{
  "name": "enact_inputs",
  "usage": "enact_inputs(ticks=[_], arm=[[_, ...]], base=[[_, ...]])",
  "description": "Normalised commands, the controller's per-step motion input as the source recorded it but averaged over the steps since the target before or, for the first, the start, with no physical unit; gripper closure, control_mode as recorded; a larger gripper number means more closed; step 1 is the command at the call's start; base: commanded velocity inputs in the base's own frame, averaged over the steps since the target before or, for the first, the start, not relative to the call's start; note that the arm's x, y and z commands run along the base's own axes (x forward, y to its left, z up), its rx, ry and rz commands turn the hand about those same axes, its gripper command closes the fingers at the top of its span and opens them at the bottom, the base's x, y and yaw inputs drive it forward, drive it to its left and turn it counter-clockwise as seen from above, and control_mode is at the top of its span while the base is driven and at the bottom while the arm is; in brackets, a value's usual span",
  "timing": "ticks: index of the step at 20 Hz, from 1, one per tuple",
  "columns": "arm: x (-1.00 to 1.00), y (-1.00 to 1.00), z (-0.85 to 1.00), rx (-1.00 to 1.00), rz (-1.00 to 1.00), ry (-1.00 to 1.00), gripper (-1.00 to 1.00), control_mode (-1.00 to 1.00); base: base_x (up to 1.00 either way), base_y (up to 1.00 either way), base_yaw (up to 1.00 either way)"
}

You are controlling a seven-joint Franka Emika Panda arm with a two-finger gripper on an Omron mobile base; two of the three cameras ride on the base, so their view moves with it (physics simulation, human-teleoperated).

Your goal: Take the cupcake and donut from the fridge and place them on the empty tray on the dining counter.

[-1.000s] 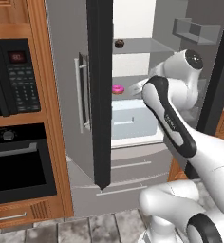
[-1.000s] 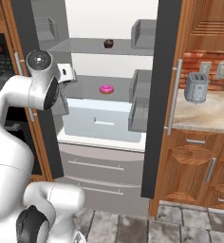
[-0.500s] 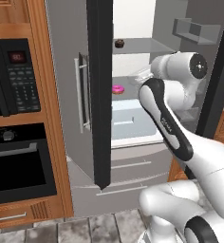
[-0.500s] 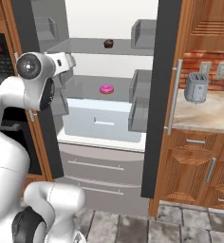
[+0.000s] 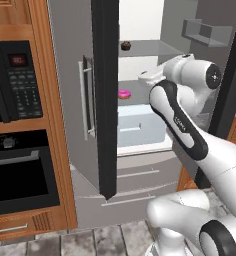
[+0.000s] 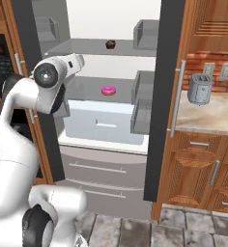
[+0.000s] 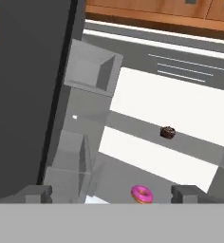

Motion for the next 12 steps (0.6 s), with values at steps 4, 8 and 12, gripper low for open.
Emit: enact_inputs(ticks=[4,8,12], arm=[[0.70,0.00,-0.03,0.00,0.02,0.10,-1.00,-1.00],[0.55,0.05,-0.08,0.00,0.10,0.04,-1.00,-1.00],[0.35,0.01,-0.24,0.00,0.12,-0.03,-1.00,-1.00]], base=[[0.00,0.00,0.00],[0.00,0.00,0.00],[0.00,0.00,0.00]])
